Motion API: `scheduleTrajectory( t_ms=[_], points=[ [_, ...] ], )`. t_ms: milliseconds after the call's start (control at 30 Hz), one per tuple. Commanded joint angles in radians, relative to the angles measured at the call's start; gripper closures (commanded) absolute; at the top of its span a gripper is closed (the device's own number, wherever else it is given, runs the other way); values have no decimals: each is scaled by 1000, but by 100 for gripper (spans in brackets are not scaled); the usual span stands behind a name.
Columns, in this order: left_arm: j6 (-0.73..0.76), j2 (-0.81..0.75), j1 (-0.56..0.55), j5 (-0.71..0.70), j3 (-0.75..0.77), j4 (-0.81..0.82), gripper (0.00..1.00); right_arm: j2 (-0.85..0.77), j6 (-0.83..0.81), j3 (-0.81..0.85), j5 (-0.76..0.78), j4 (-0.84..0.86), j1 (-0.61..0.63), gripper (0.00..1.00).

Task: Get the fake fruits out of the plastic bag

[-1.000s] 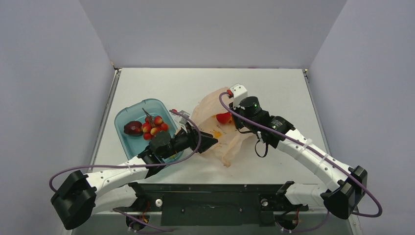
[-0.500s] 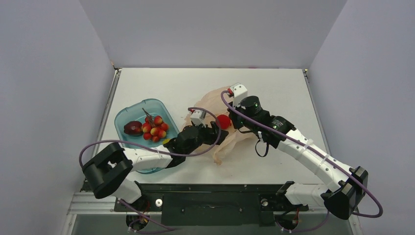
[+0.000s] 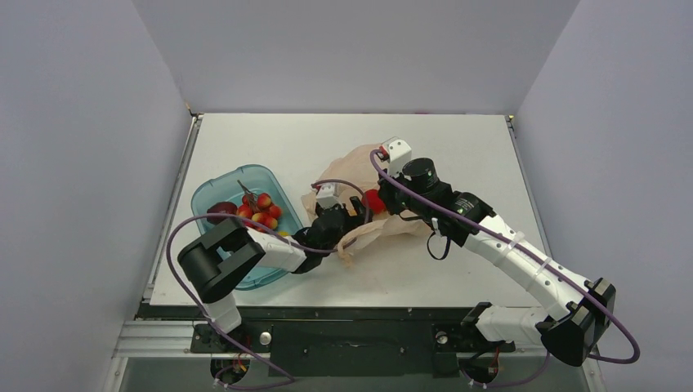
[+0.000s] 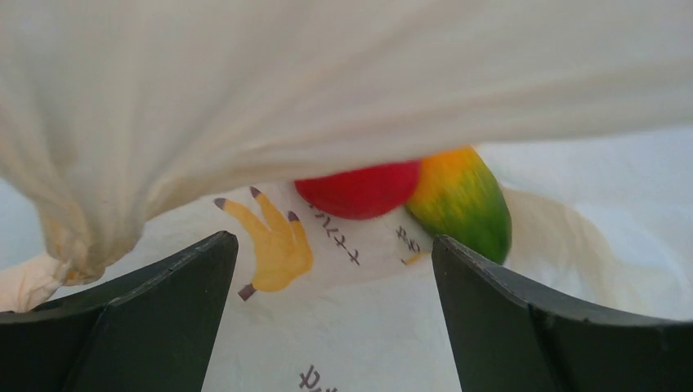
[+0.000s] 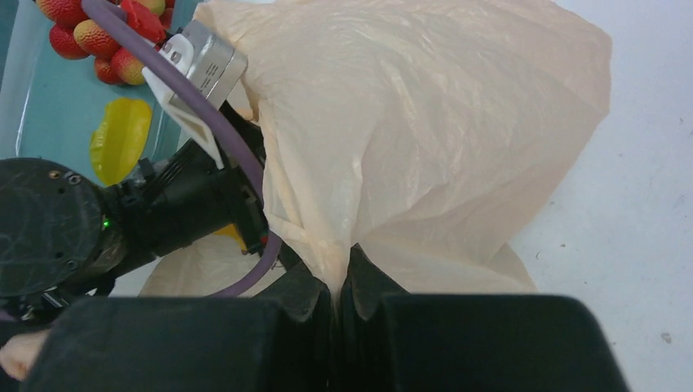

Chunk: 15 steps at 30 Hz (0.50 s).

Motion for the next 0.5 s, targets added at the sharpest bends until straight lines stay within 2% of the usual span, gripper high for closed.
scheduleTrajectory(
  t_ms=[0,167,267,467],
  points=[
    [-57,60,15,-133,65,182,12,-5,2,22,-58,35,0,100],
    [-120,153,38,-176,176,119,11,-21,-6,-1,-73,34,0,100],
    [-72,249,43,-187,253,200,11,-25,-9,0,-78,28,0,100],
    [3,431,46,-205,470,92,12,-41,-15,-2,-85,18,-3,100]
  ],
)
